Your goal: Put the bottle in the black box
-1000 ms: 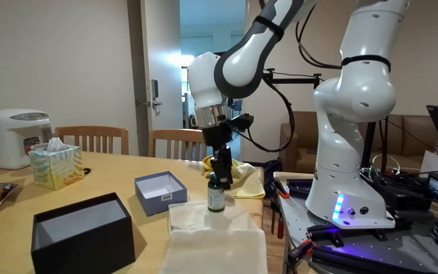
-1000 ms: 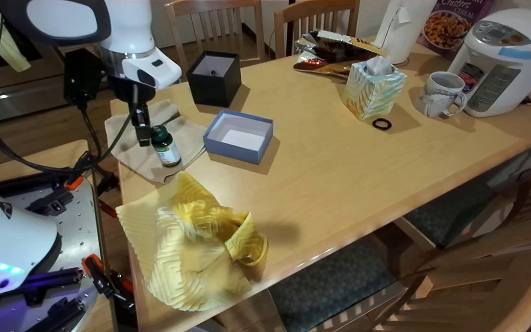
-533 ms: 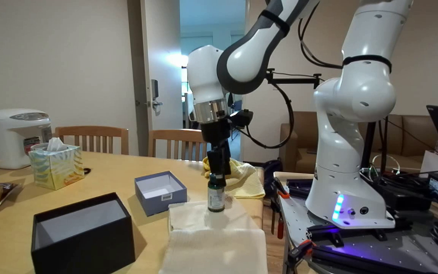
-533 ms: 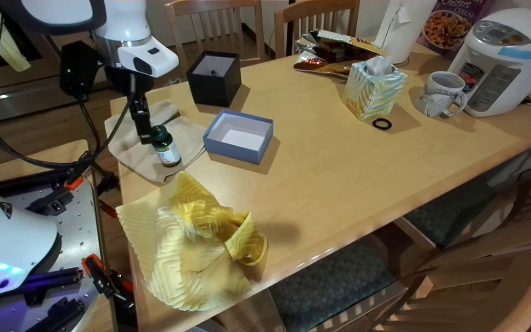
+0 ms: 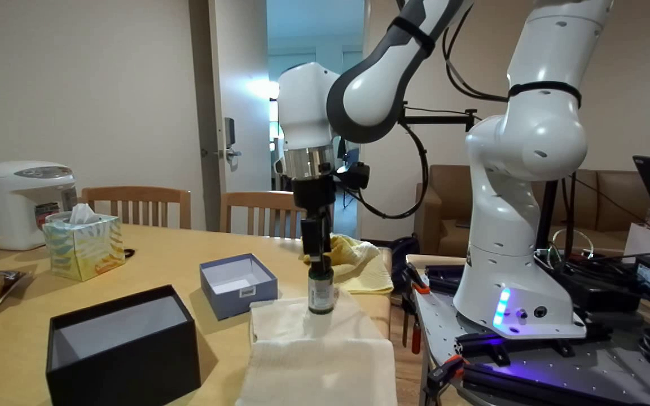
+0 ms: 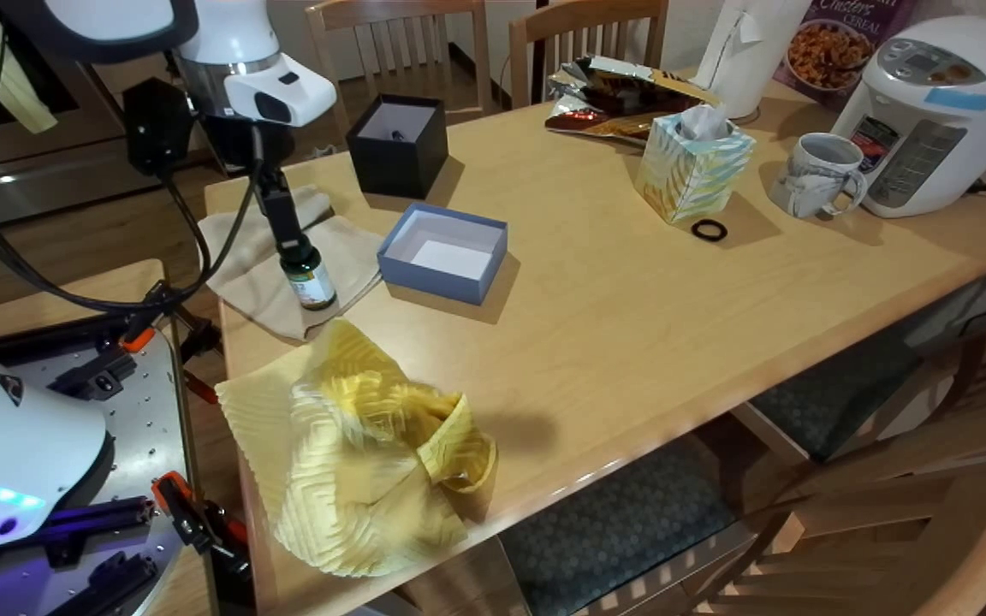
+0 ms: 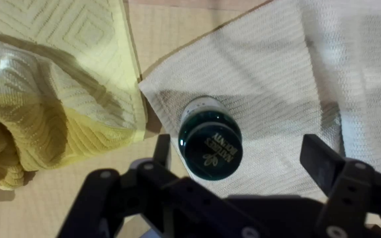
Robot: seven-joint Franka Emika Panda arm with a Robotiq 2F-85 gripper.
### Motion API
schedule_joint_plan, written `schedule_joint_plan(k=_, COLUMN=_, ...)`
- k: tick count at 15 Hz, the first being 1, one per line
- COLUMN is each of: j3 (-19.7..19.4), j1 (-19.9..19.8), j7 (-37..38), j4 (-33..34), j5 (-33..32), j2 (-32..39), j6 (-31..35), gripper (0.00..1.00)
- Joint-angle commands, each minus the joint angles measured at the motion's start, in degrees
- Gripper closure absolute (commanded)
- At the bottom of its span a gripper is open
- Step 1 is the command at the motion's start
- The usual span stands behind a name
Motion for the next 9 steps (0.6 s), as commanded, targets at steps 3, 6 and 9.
schedule_joint_plan(k=3, j3=0.35, j1=-0.88, j7=0.32, j4=-0.47, j5=-2.69, j2=0.45, j6=3.8, gripper=0.0)
schedule_joint_plan(k=6, j3=0.24, j1=-1.05, j7=0.15, j4=-0.42, j5=-3.58, j2=1.12, j6=6.17, gripper=0.0)
schedule_joint_plan(k=9, j3=0.11, j1=-1.04, j7=0.41, j4=-0.16, j5=-3.56, j2=1.75, j6=6.04, gripper=0.28)
